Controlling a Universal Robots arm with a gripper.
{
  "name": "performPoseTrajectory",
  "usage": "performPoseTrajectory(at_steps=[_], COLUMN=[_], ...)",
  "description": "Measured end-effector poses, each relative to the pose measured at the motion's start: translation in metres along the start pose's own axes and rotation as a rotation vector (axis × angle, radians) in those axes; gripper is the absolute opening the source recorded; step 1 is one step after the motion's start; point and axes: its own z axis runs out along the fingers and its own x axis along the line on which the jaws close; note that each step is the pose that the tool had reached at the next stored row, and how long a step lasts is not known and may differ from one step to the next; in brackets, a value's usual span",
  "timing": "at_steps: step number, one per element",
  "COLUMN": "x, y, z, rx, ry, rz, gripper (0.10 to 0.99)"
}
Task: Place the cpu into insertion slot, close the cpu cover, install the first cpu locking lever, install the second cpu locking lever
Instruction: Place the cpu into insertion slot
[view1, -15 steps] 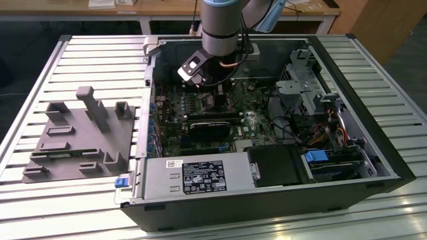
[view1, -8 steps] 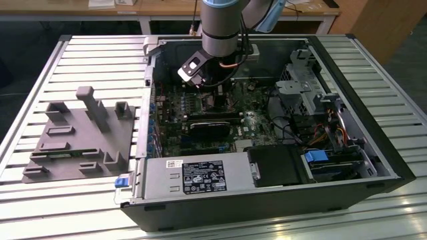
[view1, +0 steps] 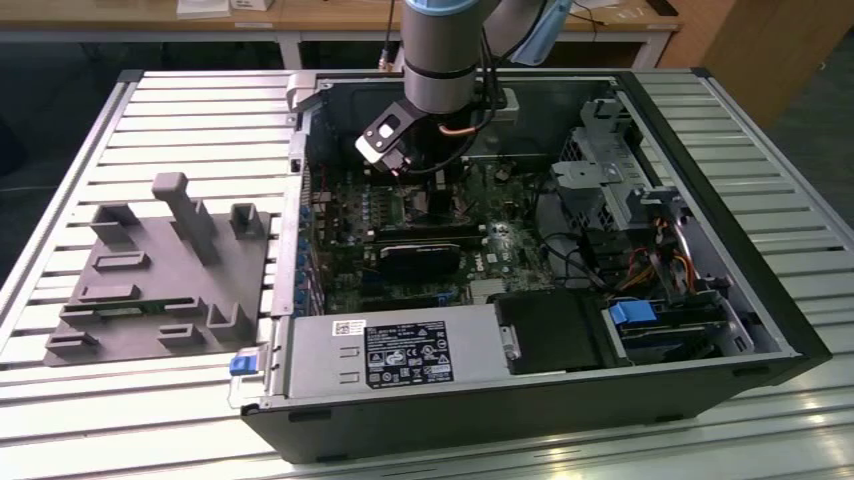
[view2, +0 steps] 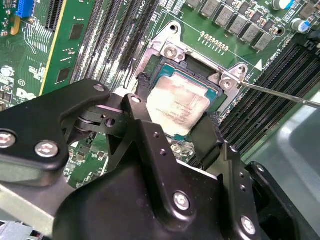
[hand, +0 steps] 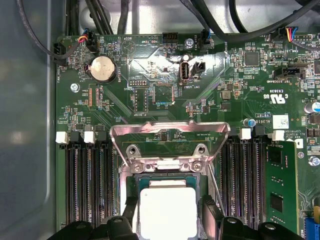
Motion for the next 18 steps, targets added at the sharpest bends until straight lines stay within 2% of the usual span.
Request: performPoseTrajectory(at_steps=[6,15,18], x=[0.0,0.0001,0.0001], y=[0.0,0.0005,0.0005], z=[-0.0009,-0.0163,-0.0169], rx=[0.0,0.0,0.0], ry=[0.0001,-0.0001,0.0003], rz=[0.0,0.0,0.0], gripper=[0.612,0.612,0.612])
